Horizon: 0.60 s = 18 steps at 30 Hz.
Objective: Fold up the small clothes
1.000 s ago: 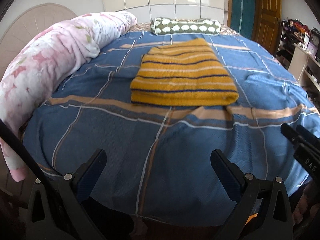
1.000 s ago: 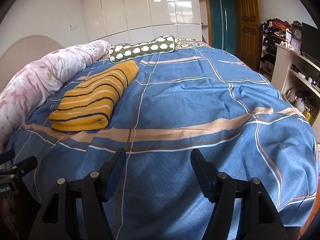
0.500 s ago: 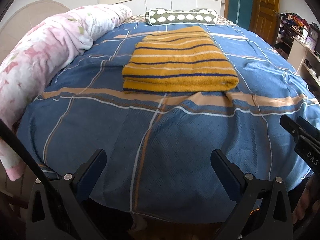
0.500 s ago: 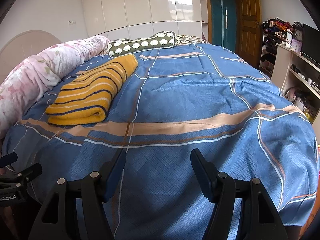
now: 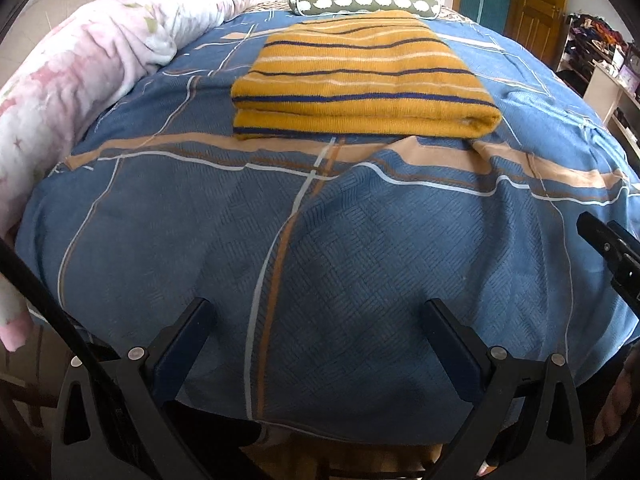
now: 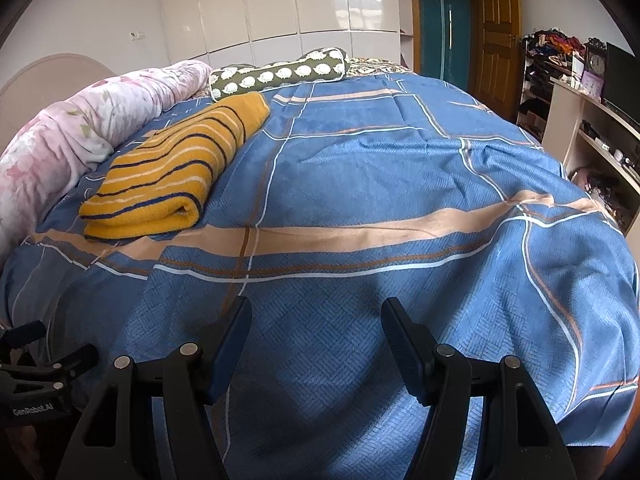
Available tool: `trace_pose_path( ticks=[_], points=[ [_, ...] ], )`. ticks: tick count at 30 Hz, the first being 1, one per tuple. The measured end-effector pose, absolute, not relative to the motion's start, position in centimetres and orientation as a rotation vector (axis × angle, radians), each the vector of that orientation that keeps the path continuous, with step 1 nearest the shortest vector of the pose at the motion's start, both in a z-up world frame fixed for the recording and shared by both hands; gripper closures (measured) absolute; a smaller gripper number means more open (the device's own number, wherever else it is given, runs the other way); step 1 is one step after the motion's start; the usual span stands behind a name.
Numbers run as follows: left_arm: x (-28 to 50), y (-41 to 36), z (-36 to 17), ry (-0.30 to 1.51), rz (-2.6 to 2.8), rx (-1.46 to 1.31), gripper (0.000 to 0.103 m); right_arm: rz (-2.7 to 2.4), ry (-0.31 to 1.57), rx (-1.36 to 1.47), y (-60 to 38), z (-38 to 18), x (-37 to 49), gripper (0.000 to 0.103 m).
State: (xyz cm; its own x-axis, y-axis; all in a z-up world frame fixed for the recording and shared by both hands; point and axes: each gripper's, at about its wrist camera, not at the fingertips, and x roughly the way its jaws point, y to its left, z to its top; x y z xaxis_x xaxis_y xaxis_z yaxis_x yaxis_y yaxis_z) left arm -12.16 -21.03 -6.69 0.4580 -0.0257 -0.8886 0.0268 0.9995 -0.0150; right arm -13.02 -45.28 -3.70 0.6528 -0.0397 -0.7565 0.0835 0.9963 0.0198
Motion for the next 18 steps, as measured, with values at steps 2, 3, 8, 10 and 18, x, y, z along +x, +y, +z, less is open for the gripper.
trace_pose_path(
  ticks=[2, 3, 8, 10, 18],
  points=[
    [-12.08, -21.0, -6.78, 1.094, -0.033, 0.0, 0.0, -0.072, 0.862, 0.059, -45.38, -3.88, -12.97, 0.031],
    [-12.09, -21.02, -6.78, 1.094, -0.033, 0.0, 0.0, -0.073, 0.865, 0.062, -45.43, -3.95, -12.95, 0.031],
    [-11.99, -21.22, -7.13, 1.094, -0.036, 0.0, 0.0, -0.075, 0.872, 0.07, -45.52, -4.15, -12.87, 0.031],
    [-11.93, -21.17, -7.28, 1.094, -0.039, -0.004, 0.0, -0.076, 0.872, 0.071, -45.53, -4.18, -12.88, 0.031],
    [-12.21, -21.09, -7.5, 1.075, -0.042, -0.037, 0.0, -0.074, 0.872, 0.071, -45.57, -4.2, -12.85, 0.031]
  ],
)
